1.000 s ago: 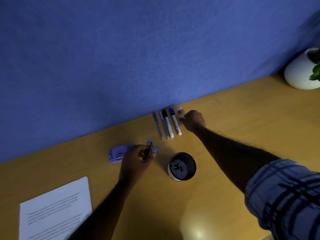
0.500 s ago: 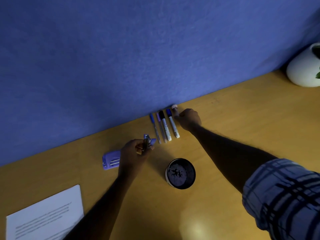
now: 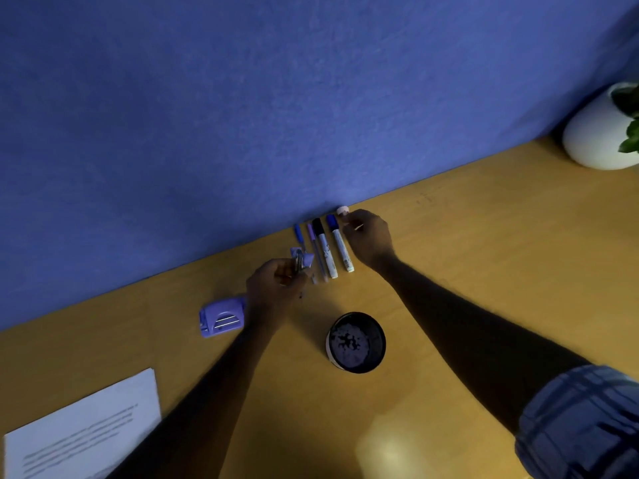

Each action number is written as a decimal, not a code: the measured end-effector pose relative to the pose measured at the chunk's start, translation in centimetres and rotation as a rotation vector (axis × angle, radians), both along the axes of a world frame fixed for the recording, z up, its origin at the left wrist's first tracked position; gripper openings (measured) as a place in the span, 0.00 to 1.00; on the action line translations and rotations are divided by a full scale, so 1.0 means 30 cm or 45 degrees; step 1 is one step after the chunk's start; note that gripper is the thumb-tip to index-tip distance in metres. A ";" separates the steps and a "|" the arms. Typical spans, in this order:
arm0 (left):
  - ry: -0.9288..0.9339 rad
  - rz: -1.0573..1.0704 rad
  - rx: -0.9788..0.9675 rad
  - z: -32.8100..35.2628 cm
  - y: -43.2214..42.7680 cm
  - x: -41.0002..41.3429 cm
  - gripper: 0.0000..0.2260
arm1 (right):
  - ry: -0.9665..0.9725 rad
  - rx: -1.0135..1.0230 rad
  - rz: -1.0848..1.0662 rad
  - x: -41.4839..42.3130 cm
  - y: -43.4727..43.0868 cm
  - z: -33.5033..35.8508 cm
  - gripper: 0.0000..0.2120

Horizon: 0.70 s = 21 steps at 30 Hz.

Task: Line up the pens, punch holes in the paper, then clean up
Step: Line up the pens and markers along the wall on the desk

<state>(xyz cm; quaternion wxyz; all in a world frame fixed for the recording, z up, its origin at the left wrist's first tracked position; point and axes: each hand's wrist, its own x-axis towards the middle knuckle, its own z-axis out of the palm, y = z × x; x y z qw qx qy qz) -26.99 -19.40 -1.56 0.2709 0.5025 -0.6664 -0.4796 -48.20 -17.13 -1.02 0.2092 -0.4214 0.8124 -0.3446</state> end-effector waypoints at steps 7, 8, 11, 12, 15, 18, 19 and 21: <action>0.046 0.022 0.135 0.007 -0.035 -0.075 0.09 | -0.732 0.252 0.577 0.089 0.106 0.079 0.06; 0.064 0.019 0.144 0.007 -0.034 -0.081 0.09 | -0.730 0.215 0.534 0.091 0.111 0.074 0.06; 0.076 -0.023 0.161 0.013 -0.030 -0.095 0.10 | -0.700 0.122 0.467 0.092 0.115 0.057 0.08; 0.066 -0.049 0.153 0.017 -0.028 -0.097 0.10 | -0.690 0.110 0.462 0.091 0.116 0.050 0.07; 0.067 -0.127 0.135 0.027 -0.017 -0.104 0.09 | -0.703 0.085 0.394 0.085 0.128 0.027 0.08; 0.040 -0.174 0.136 0.026 -0.013 -0.102 0.08 | -0.624 0.110 0.228 0.078 0.140 0.001 0.09; 0.032 -0.169 0.147 0.022 -0.012 -0.098 0.08 | -0.520 0.144 0.158 0.070 0.144 -0.009 0.09; 0.016 -0.116 0.152 0.015 -0.012 -0.084 0.08 | -0.267 0.210 0.026 0.044 0.156 -0.038 0.10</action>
